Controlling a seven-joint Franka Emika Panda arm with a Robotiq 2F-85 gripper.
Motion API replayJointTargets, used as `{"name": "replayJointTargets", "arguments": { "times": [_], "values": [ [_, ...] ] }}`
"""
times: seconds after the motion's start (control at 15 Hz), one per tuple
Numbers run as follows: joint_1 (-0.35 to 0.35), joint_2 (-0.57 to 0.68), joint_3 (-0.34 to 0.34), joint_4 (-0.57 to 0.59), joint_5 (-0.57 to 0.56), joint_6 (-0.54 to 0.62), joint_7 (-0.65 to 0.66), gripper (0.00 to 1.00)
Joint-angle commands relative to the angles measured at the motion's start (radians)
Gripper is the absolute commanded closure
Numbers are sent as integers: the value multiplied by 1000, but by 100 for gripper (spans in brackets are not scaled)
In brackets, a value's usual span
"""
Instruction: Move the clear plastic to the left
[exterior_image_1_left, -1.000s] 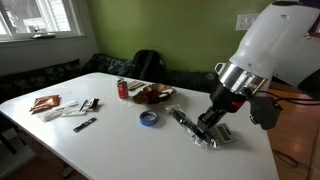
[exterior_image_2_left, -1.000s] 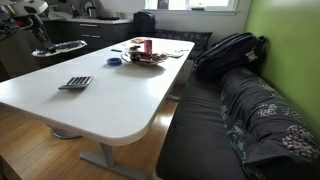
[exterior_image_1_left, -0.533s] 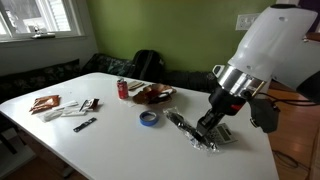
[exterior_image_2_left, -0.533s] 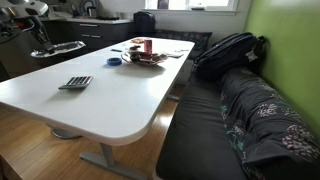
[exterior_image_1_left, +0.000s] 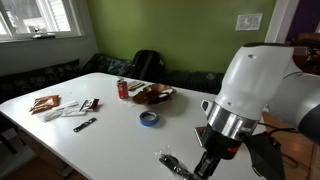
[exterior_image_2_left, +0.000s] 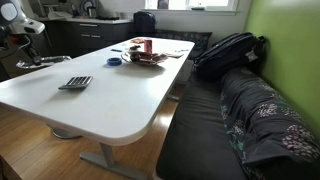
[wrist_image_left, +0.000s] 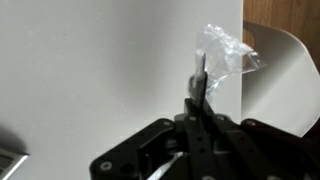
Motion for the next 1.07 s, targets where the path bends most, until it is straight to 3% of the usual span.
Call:
{"name": "replayJointTargets", "arguments": {
  "times": [0.0,0.07,0.13,0.2,0.47,0.8,0.87,0.93,1.0],
  "values": [
    [46,59,16,61,132,-27,-237,98],
    [35,77,43,71,151,-33,-310,98],
    [-13,102,78,88,41,-57,-284,98],
    [19,108,81,93,176,-65,-423,98],
    [43,94,54,106,259,-108,-529,98],
    [10,71,61,98,317,-114,-618,98],
    [-3,78,76,102,329,-121,-630,68],
    [7,73,64,101,335,-127,-629,68],
    [16,61,52,97,341,-134,-628,61]
  ]
}}
